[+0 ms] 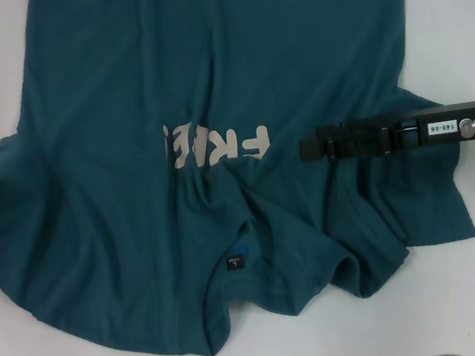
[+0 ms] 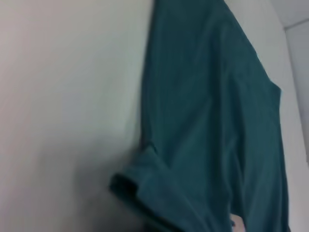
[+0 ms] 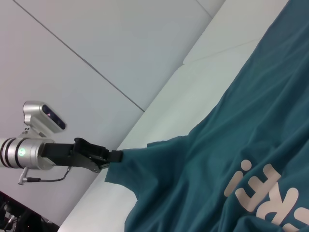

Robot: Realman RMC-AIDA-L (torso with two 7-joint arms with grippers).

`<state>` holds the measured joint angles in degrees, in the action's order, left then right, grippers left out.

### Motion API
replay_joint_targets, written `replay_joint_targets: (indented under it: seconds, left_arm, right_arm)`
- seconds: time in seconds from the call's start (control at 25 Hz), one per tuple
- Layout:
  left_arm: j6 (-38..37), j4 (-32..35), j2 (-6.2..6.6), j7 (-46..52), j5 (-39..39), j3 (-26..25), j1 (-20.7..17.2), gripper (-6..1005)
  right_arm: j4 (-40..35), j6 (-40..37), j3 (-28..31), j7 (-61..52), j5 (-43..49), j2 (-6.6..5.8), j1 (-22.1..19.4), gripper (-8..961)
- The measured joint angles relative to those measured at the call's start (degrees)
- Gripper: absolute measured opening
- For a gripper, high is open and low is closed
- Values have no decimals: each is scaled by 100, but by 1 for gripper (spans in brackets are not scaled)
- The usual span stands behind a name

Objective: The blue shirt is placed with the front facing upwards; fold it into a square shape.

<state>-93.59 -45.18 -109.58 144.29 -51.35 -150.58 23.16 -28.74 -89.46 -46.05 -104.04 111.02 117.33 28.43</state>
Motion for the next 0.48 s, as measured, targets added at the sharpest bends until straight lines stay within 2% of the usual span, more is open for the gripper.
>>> replay_joint_targets:
  seconds: [0.12, 0.36, 0.48]
  left_arm:
    - [-86, -40, -64, 88, 39, 111, 134, 15]
    - [-318, -51, -92, 290, 52, 289, 433, 14]
    - [-325, -56, -153, 384, 54, 342, 512, 14]
  right_arm:
    - [0, -1, 0, -12, 7, 0, 9, 942]
    - [0, -2, 0, -18, 15, 0, 13, 942]
    - [0, -2, 0, -19, 18, 0, 9, 942]
